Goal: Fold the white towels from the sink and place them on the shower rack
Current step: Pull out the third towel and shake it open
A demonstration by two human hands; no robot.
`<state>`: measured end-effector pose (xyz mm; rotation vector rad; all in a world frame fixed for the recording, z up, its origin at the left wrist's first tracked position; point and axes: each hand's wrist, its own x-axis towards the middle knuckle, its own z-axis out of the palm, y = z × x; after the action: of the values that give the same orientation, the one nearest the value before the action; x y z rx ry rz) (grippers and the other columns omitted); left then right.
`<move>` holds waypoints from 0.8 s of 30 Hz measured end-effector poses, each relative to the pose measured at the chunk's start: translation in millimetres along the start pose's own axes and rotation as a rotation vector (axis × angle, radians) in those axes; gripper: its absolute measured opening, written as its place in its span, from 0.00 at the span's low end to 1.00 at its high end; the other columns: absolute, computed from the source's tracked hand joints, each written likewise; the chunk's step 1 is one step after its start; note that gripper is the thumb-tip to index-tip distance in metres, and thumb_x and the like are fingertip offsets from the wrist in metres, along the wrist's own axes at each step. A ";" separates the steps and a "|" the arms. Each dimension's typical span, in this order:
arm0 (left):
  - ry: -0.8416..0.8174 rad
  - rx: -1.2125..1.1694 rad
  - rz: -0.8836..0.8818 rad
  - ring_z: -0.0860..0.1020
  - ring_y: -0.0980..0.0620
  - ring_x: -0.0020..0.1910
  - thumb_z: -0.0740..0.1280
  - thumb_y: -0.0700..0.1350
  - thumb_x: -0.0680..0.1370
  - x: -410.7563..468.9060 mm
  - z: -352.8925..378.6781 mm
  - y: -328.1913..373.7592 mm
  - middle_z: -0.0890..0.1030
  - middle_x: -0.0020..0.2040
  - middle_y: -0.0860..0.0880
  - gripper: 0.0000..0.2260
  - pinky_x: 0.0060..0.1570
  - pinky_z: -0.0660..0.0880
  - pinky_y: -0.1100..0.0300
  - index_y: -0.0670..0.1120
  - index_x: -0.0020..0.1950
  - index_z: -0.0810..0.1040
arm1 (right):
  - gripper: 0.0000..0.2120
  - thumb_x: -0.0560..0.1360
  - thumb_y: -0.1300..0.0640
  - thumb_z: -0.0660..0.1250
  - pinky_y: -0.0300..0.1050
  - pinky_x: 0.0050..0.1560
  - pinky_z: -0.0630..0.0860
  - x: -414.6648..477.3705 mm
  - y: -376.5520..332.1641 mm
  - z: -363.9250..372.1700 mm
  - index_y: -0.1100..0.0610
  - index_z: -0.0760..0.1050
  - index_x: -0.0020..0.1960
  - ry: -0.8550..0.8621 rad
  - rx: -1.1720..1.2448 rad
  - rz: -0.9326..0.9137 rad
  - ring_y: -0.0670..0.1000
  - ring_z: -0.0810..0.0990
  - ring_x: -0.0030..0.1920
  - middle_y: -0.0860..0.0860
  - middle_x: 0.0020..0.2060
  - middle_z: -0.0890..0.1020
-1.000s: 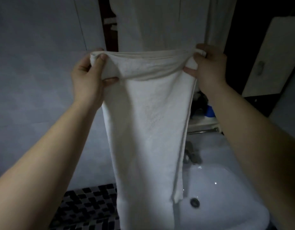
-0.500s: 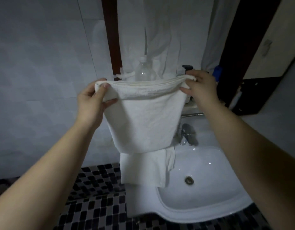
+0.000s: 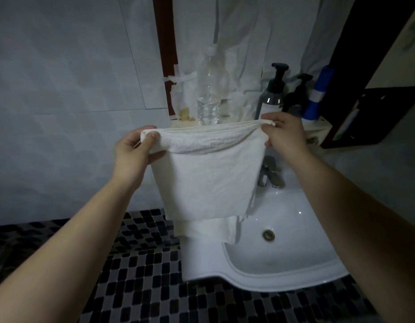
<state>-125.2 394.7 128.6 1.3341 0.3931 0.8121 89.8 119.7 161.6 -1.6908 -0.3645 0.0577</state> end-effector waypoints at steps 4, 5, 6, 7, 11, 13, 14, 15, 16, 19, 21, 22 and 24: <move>0.024 0.024 -0.021 0.85 0.52 0.52 0.72 0.44 0.78 4.5 0.7 -13.4 0.86 0.48 0.54 0.04 0.51 0.83 0.45 0.51 0.48 0.86 | 0.13 0.74 0.66 0.70 0.32 0.48 0.78 5.4 18.6 6.7 0.48 0.82 0.48 -0.002 -0.023 -0.045 0.36 0.82 0.44 0.49 0.49 0.85; 0.029 0.028 -0.021 0.84 0.51 0.52 0.72 0.44 0.78 5.1 1.6 -14.5 0.86 0.48 0.54 0.04 0.50 0.83 0.46 0.51 0.49 0.86 | 0.13 0.74 0.66 0.69 0.32 0.49 0.77 6.1 21.0 7.4 0.49 0.82 0.49 0.001 -0.024 -0.049 0.37 0.82 0.45 0.50 0.50 0.85; 0.034 0.026 -0.019 0.84 0.51 0.53 0.72 0.44 0.78 5.5 3.3 -14.0 0.86 0.48 0.53 0.04 0.50 0.83 0.46 0.50 0.49 0.86 | 0.12 0.75 0.66 0.69 0.33 0.51 0.78 6.5 21.5 7.2 0.50 0.82 0.51 0.006 -0.024 -0.054 0.39 0.82 0.46 0.50 0.50 0.85; 0.038 0.022 -0.014 0.84 0.50 0.54 0.72 0.44 0.78 6.3 5.1 -10.8 0.86 0.49 0.53 0.04 0.50 0.83 0.46 0.49 0.50 0.86 | 0.12 0.75 0.66 0.68 0.35 0.53 0.78 7.4 19.6 7.0 0.51 0.82 0.53 0.011 -0.021 -0.058 0.41 0.82 0.48 0.49 0.50 0.85; 0.050 -0.018 0.021 0.83 0.46 0.56 0.72 0.44 0.77 6.4 18.3 19.9 0.85 0.50 0.50 0.03 0.50 0.83 0.45 0.49 0.49 0.86 | 0.11 0.77 0.62 0.68 0.33 0.50 0.78 4.4 -7.5 1.3 0.49 0.81 0.55 0.050 -0.012 -0.139 0.38 0.82 0.48 0.41 0.48 0.83; 0.055 -0.037 0.031 0.82 0.43 0.56 0.72 0.46 0.77 6.2 26.9 41.8 0.84 0.52 0.49 0.04 0.47 0.83 0.43 0.49 0.49 0.86 | 0.10 0.77 0.60 0.68 0.34 0.44 0.79 1.7 -28.7 -2.6 0.48 0.81 0.55 0.074 0.020 -0.167 0.38 0.81 0.48 0.41 0.48 0.82; 0.054 -0.043 0.032 0.81 0.42 0.57 0.72 0.47 0.77 4.8 30.6 54.4 0.83 0.54 0.48 0.04 0.45 0.83 0.42 0.50 0.50 0.86 | 0.10 0.78 0.59 0.68 0.38 0.42 0.82 -2.0 -40.2 -4.9 0.46 0.80 0.54 0.071 0.061 -0.162 0.42 0.81 0.50 0.42 0.50 0.81; 0.051 -0.051 0.032 0.80 0.41 0.57 0.72 0.48 0.77 2.9 33.6 68.2 0.82 0.55 0.47 0.05 0.43 0.83 0.40 0.51 0.50 0.86 | 0.10 0.77 0.59 0.69 0.45 0.42 0.84 -6.5 -52.2 -7.1 0.44 0.80 0.52 0.063 0.106 -0.160 0.46 0.81 0.53 0.43 0.51 0.81; 0.047 -0.061 0.036 0.80 0.41 0.57 0.71 0.48 0.77 1.1 36.5 82.4 0.82 0.56 0.47 0.05 0.41 0.83 0.38 0.52 0.50 0.86 | 0.11 0.76 0.59 0.70 0.51 0.44 0.85 -11.0 -65.3 -9.0 0.43 0.80 0.50 0.057 0.145 -0.173 0.49 0.80 0.56 0.45 0.52 0.81; 0.038 -0.108 0.070 0.81 0.42 0.56 0.70 0.48 0.78 -2.9 47.1 118.5 0.82 0.54 0.48 0.04 0.41 0.81 0.32 0.53 0.50 0.85 | 0.09 0.77 0.60 0.68 0.58 0.46 0.84 -19.5 -101.6 -11.9 0.48 0.80 0.53 0.087 0.290 -0.180 0.54 0.79 0.59 0.50 0.56 0.81; 0.032 -0.143 0.110 0.82 0.45 0.53 0.70 0.48 0.79 -3.8 54.4 143.7 0.83 0.51 0.50 0.05 0.42 0.80 0.31 0.52 0.52 0.84 | 0.09 0.79 0.61 0.67 0.56 0.45 0.85 -23.3 -130.7 -14.8 0.51 0.80 0.56 0.122 0.375 -0.189 0.55 0.79 0.60 0.53 0.60 0.80; 0.037 -0.156 0.134 0.83 0.46 0.52 0.69 0.47 0.80 -3.3 56.6 152.4 0.84 0.49 0.51 0.05 0.43 0.80 0.31 0.52 0.53 0.84 | 0.09 0.79 0.62 0.66 0.56 0.44 0.85 -24.9 -141.7 -15.2 0.52 0.80 0.57 0.134 0.399 -0.202 0.55 0.79 0.60 0.54 0.61 0.79; 0.038 -0.184 0.200 0.84 0.49 0.50 0.69 0.47 0.80 1.5 60.1 172.2 0.85 0.45 0.54 0.05 0.45 0.80 0.30 0.51 0.54 0.83 | 0.10 0.79 0.63 0.66 0.55 0.46 0.84 -26.5 -167.6 -16.2 0.53 0.80 0.58 0.131 0.436 -0.244 0.55 0.78 0.62 0.54 0.62 0.79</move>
<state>-134.0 357.5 307.0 1.1994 0.2111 1.0166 34.2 115.1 322.6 -1.2040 -0.4233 -0.1440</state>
